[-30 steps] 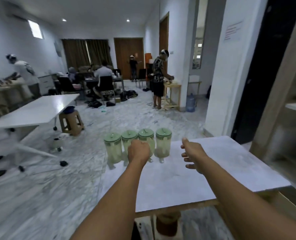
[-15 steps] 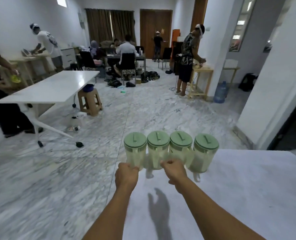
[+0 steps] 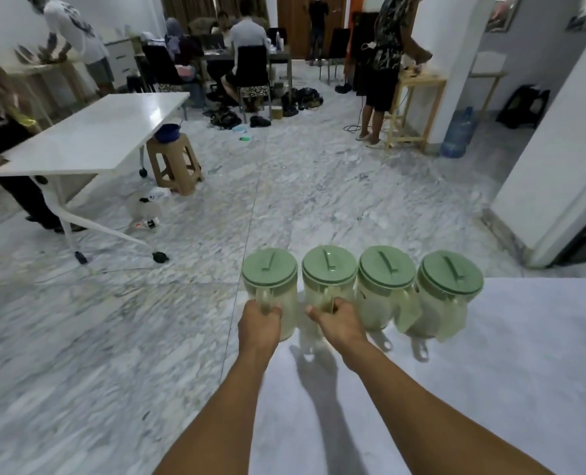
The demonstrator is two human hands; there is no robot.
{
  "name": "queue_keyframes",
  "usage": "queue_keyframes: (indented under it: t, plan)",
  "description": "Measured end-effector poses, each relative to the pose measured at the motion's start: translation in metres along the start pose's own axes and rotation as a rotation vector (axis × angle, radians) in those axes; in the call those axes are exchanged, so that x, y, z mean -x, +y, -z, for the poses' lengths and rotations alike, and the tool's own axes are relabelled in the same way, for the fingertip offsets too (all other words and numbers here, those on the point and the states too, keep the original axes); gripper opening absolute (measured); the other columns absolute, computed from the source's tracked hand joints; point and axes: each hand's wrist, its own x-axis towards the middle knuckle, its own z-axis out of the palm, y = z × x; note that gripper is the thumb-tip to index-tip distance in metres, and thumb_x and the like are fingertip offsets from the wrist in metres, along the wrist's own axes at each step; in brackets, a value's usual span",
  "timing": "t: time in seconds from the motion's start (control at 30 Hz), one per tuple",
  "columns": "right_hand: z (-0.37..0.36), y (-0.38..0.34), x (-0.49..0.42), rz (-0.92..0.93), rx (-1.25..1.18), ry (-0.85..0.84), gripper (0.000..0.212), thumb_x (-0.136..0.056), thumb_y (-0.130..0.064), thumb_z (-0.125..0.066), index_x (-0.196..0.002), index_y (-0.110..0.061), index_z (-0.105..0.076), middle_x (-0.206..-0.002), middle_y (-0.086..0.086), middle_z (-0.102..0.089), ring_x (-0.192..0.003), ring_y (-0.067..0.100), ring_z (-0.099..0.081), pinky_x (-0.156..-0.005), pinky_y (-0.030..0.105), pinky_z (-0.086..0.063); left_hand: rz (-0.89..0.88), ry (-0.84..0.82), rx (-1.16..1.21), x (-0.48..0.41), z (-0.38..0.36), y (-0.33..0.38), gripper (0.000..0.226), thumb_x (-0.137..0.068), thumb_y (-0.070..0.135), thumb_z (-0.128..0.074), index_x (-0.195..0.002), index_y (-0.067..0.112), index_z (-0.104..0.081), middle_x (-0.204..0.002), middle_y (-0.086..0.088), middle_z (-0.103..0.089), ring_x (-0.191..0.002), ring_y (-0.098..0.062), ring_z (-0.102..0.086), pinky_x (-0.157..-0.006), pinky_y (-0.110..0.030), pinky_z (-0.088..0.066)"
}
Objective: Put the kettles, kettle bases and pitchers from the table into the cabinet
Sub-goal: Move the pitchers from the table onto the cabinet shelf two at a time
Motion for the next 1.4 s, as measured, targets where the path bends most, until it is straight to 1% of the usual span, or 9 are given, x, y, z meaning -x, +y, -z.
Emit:
queue_keyframes:
  t: [0.1,0.27,0.4,0.53,0.67,0.8,1.07,1.27,1.4]
  plan:
    - [-0.002,-0.01,0.023,0.02,-0.047,0.024,0.026,-0.086,-0.026,-0.072,-0.104,-0.008,-0.068,-0.104,0.009,-0.072,-0.093,0.025,-0.064,-0.083,0.032,-0.05,-0.018,0.001,0.056,0.004,0.025,0.007,0.03,-0.093,0.028,-0.056,-0.113,0.006,-0.059,-0.108,-0.012,-0.066,-0.1,-0.034,-0.062,-0.087,-0.041,-0.052]
    - [-0.014,-0.027,0.089,0.05,-0.143,0.136,0.028,-0.087,-0.028,-0.07,-0.102,-0.005,-0.065,-0.091,0.006,-0.065,-0.08,0.021,-0.057,-0.078,0.035,-0.047,-0.169,-0.057,0.071,0.026,0.079,0.023,0.031,-0.091,0.031,-0.056,-0.11,0.007,-0.062,-0.104,-0.013,-0.068,-0.093,-0.034,-0.062,-0.074,-0.034,-0.046]
    - [-0.015,-0.032,0.158,0.035,-0.364,0.277,0.027,-0.09,-0.026,-0.062,-0.11,-0.008,-0.062,-0.097,0.008,-0.065,-0.085,0.024,-0.058,-0.084,0.041,-0.049,-0.307,-0.197,0.102,0.062,0.114,0.028,0.041,-0.091,0.041,-0.053,-0.108,0.006,-0.064,-0.105,-0.016,-0.069,-0.097,-0.034,-0.064,-0.074,-0.034,-0.044]
    - [0.013,-0.025,0.238,0.034,-0.473,0.424,0.012,-0.093,-0.023,-0.055,-0.1,-0.014,-0.058,-0.086,0.005,-0.057,-0.079,0.023,-0.051,-0.071,0.034,-0.04,-0.395,-0.396,0.161,0.119,0.12,0.047,0.045,-0.097,0.045,-0.045,-0.101,0.004,-0.063,-0.105,-0.018,-0.069,-0.094,-0.032,-0.062,-0.078,-0.035,-0.044]
    - [0.072,-0.008,0.313,0.03,-0.569,0.612,0.009,-0.095,-0.03,-0.053,-0.092,-0.021,-0.055,-0.084,0.001,-0.053,-0.081,0.02,-0.05,-0.079,0.038,-0.039,-0.52,-0.595,0.152,0.203,0.095,0.072,0.042,-0.101,0.041,-0.042,-0.105,0.005,-0.063,-0.108,-0.017,-0.068,-0.104,-0.034,-0.063,-0.093,-0.043,-0.049]
    - [0.142,0.02,0.391,0.045,-0.633,0.815,0.013,-0.096,-0.029,-0.052,-0.085,-0.023,-0.052,-0.084,0.0,-0.05,-0.083,0.018,-0.049,-0.081,0.039,-0.041,-0.629,-0.794,0.187,0.306,0.055,0.088,0.036,-0.1,0.041,-0.044,-0.072,0.02,-0.055,-0.085,-0.006,-0.066,-0.091,-0.03,-0.064,-0.085,-0.04,-0.05]
    - [0.286,0.11,0.527,0.06,-0.676,1.212,0.012,-0.098,-0.031,-0.052,-0.097,-0.023,-0.06,-0.085,0.001,-0.053,-0.089,0.02,-0.051,-0.102,0.052,-0.044,-0.784,-1.156,0.234,0.522,-0.051,0.106,0.043,-0.099,0.041,-0.045,-0.105,0.005,-0.067,-0.101,-0.014,-0.07,-0.096,-0.032,-0.065,-0.078,-0.034,-0.046]
    - [0.421,0.181,0.609,0.079,-0.634,1.406,0.03,-0.098,-0.033,-0.053,-0.117,-0.011,-0.059,-0.088,0.002,-0.055,-0.081,0.017,-0.051,-0.064,0.029,-0.039,-0.83,-1.283,0.261,0.682,-0.142,0.122,0.059,-0.092,0.054,-0.043,-0.109,0.004,-0.069,-0.108,-0.019,-0.071,-0.101,-0.036,-0.066,-0.092,-0.043,-0.053]
    - [0.504,0.212,0.654,0.077,-0.605,1.462,0.029,-0.099,-0.038,-0.05,-0.114,-0.012,-0.054,-0.093,0.004,-0.057,-0.085,0.018,-0.053,-0.084,0.04,-0.043,-0.838,-1.361,0.273,0.767,-0.193,0.142,0.054,-0.098,0.048,-0.04,-0.105,0.004,-0.069,-0.104,-0.015,-0.07,-0.097,-0.031,-0.065,-0.093,-0.044,-0.053]
